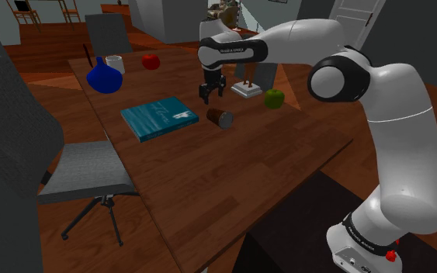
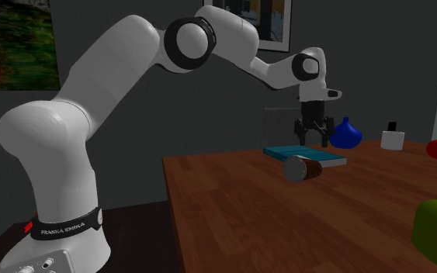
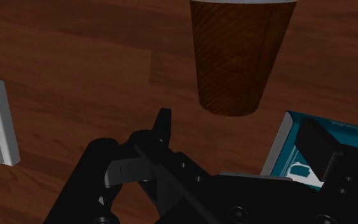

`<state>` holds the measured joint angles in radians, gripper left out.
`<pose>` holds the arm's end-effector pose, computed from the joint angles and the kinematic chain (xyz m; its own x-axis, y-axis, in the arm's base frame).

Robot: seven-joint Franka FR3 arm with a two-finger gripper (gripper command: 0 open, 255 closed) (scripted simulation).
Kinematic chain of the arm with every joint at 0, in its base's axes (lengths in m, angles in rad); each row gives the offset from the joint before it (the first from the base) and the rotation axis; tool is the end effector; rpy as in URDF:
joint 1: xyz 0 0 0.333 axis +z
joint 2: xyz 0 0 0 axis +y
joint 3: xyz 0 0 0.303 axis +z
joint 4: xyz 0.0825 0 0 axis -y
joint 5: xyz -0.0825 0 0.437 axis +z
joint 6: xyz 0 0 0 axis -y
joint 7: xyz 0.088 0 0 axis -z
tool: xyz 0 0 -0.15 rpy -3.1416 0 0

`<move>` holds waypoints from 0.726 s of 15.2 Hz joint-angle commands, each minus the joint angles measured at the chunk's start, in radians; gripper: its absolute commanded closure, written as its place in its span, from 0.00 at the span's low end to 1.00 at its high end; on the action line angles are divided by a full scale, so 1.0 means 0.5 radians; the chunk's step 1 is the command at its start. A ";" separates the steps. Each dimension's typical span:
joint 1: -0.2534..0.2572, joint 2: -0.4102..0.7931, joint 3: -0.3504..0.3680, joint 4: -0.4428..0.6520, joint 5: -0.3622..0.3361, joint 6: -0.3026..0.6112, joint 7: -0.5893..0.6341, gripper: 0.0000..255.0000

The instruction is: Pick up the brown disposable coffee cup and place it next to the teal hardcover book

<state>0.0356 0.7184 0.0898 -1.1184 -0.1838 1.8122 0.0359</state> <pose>0.7878 0.0594 0.3217 0.9934 0.1126 -0.0196 0.1141 -0.9863 0.1189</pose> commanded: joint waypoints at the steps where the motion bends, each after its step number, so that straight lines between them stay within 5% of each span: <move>1: 0.009 0.001 0.002 0.106 0.004 -0.105 -0.009 0.00; 3: 0.024 0.014 0.003 0.247 0.006 -0.232 -0.018 0.00; 11: 0.024 0.014 0.003 0.248 0.006 -0.233 -0.018 0.00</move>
